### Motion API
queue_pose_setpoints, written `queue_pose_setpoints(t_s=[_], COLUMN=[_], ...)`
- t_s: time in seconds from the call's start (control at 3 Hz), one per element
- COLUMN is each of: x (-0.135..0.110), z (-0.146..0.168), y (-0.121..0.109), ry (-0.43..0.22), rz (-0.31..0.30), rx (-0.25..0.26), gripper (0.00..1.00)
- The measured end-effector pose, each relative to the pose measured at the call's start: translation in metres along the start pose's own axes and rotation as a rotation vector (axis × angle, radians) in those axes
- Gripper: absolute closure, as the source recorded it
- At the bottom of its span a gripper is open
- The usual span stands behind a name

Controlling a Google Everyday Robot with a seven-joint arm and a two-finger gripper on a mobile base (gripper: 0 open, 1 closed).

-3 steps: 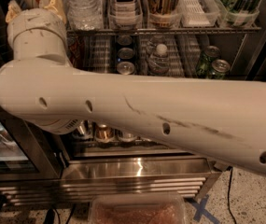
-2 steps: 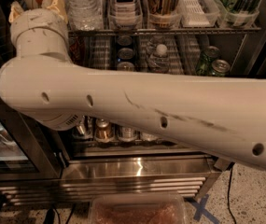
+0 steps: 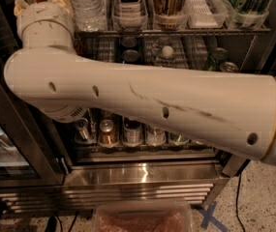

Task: Pick 7up can from top shelf of fridge

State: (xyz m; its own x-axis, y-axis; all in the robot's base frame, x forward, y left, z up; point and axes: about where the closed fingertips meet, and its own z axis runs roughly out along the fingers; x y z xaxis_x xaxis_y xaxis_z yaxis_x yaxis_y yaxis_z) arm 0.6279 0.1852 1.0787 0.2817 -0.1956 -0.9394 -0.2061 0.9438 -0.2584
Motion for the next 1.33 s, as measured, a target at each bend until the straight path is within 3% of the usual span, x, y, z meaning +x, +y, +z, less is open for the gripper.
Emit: queue_pose_setpoints(t_s=[0.33, 1.33], x=[0.0096, 0.0095], z=[0.0035, 0.0035], y=[-0.0037, -0.0037], ry=[0.021, 0.021], rz=[0.011, 0.011], rx=[0.009, 0.009], gripper=[0.35, 0.99])
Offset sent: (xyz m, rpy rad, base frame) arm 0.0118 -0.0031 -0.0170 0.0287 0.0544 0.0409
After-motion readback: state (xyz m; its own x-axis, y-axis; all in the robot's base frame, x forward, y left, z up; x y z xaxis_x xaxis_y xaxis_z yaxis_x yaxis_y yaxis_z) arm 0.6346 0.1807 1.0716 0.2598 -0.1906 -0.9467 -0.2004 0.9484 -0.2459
